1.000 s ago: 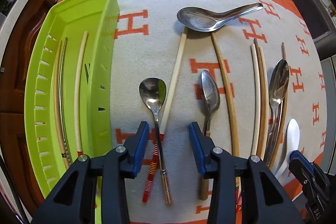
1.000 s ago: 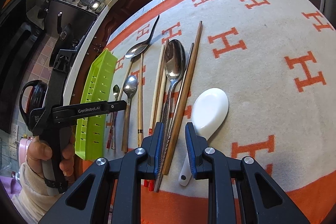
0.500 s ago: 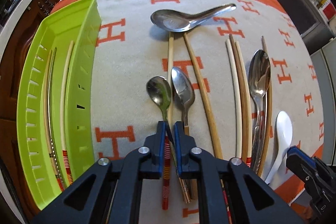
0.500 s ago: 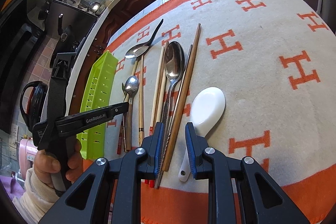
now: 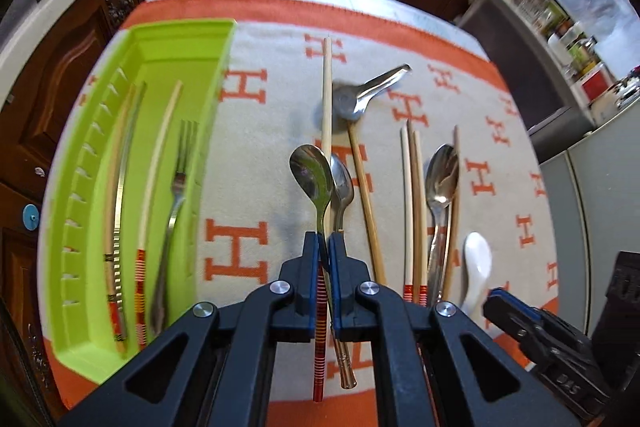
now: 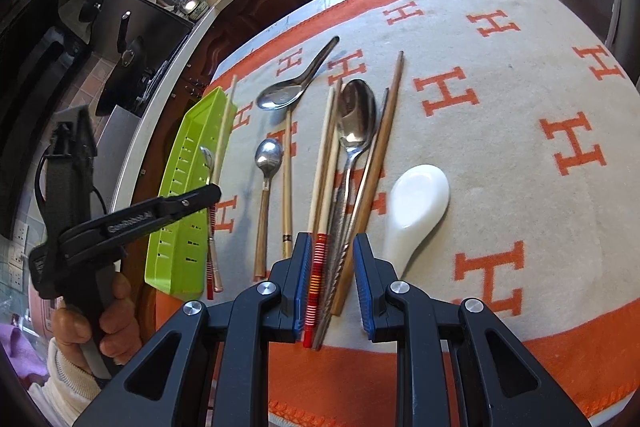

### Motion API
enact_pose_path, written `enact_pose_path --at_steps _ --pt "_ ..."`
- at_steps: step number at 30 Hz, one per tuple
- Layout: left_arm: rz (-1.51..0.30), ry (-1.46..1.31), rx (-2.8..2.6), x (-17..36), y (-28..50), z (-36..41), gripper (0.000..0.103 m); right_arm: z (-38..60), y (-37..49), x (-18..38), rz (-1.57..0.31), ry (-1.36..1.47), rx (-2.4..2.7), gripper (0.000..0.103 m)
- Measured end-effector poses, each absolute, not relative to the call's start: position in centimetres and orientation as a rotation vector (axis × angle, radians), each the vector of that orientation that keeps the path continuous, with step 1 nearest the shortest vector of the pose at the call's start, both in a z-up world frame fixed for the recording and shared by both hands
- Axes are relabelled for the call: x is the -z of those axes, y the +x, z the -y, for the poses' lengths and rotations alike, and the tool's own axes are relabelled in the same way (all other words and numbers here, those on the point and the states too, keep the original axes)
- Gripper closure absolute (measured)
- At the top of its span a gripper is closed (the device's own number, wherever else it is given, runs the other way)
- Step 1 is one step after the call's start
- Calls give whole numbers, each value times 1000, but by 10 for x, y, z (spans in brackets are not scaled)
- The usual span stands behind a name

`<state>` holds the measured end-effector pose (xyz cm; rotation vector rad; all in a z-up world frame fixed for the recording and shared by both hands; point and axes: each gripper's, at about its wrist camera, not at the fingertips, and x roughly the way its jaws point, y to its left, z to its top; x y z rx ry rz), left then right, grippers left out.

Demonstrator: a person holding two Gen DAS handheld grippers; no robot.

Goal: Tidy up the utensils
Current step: 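Carry the spoon and chopstick into the green tray and open the left tool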

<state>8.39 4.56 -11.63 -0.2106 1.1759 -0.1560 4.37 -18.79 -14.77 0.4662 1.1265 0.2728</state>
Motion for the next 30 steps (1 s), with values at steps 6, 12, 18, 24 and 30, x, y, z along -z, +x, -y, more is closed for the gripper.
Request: enact_pose_path --at_steps 6,12,18,24,30 --pt "-1136 -226 99 85 72 -88 100 165 40 136 -1126 405 -289 82" --pt "-1105 -187 5 68 66 -142 100 143 42 130 -1139 351 -297 82" --pt "-1133 -152 -40 89 75 -169 100 114 53 129 -1160 291 -308 82" --pt "-1150 -93 -51 115 86 -171 97 91 72 133 -1187 252 -300 82" --pt "-1101 -37 -60 117 85 -163 41 74 89 138 -1205 216 -291 82"
